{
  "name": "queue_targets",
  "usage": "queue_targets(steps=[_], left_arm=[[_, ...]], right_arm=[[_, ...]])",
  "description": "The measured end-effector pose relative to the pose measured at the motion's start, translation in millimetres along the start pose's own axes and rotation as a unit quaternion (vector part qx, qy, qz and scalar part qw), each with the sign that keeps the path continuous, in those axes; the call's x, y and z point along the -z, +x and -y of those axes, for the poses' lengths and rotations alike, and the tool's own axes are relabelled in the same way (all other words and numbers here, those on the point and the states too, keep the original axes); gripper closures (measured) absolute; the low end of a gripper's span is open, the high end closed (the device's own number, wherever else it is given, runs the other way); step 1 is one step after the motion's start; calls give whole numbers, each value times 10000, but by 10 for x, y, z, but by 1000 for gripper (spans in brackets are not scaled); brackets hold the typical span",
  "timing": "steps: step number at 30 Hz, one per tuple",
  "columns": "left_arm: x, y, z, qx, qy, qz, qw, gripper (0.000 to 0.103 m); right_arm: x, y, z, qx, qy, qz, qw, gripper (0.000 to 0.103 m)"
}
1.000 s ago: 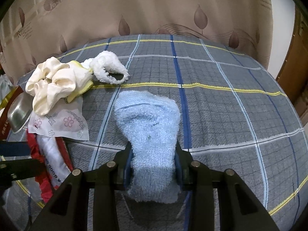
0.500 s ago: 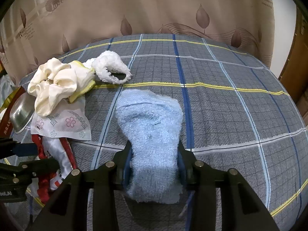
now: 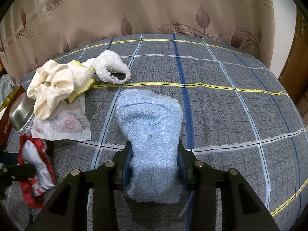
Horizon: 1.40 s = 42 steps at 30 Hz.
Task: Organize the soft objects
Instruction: 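Grasp the red-and-white printed cloth with the left gripper, then carry the red-and-white cloth into the gold tray and open the left gripper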
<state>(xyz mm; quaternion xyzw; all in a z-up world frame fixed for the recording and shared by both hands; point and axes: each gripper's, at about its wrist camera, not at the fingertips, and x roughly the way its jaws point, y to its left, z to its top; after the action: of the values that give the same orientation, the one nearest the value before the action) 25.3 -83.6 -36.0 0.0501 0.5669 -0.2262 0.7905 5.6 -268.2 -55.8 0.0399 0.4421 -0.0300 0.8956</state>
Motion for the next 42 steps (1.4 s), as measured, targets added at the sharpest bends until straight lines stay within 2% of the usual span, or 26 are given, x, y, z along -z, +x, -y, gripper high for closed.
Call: queue_targets(steps=[6, 12, 19, 27, 30, 35, 38, 42], left_arm=[[149, -197, -156, 66, -16, -102, 9999, 79], [276, -428, -234, 49, 68, -37, 10000, 79], [298, -676, -406, -130, 26, 159, 9998, 79], [286, -1027, -920, -533, -451, 454, 9965, 79], [300, -1196, -1218, -754, -730, 573, 9928, 79], [349, -1425, -1813, -1226, -1305, 682, 9815, 78], [423, -1476, -2126, -1488, -1611, 648, 9735, 78], [532, -1457, -2447, -1738, -1733, 497, 9681, 78]], right_arm=[[4, -7, -15, 20, -18, -5, 10000, 64], [5, -6, -18, 29, -25, -8, 10000, 64], [-1, -6, -21, 30, -24, -10, 10000, 64], [-11, -6, -24, 37, -31, -15, 10000, 64], [-12, -4, -28, 37, -29, -15, 10000, 64], [-10, -1, -34, 46, -34, -15, 10000, 64], [-9, 0, -33, 53, -41, -18, 10000, 64], [-14, -2, -28, 60, -48, -22, 10000, 64]])
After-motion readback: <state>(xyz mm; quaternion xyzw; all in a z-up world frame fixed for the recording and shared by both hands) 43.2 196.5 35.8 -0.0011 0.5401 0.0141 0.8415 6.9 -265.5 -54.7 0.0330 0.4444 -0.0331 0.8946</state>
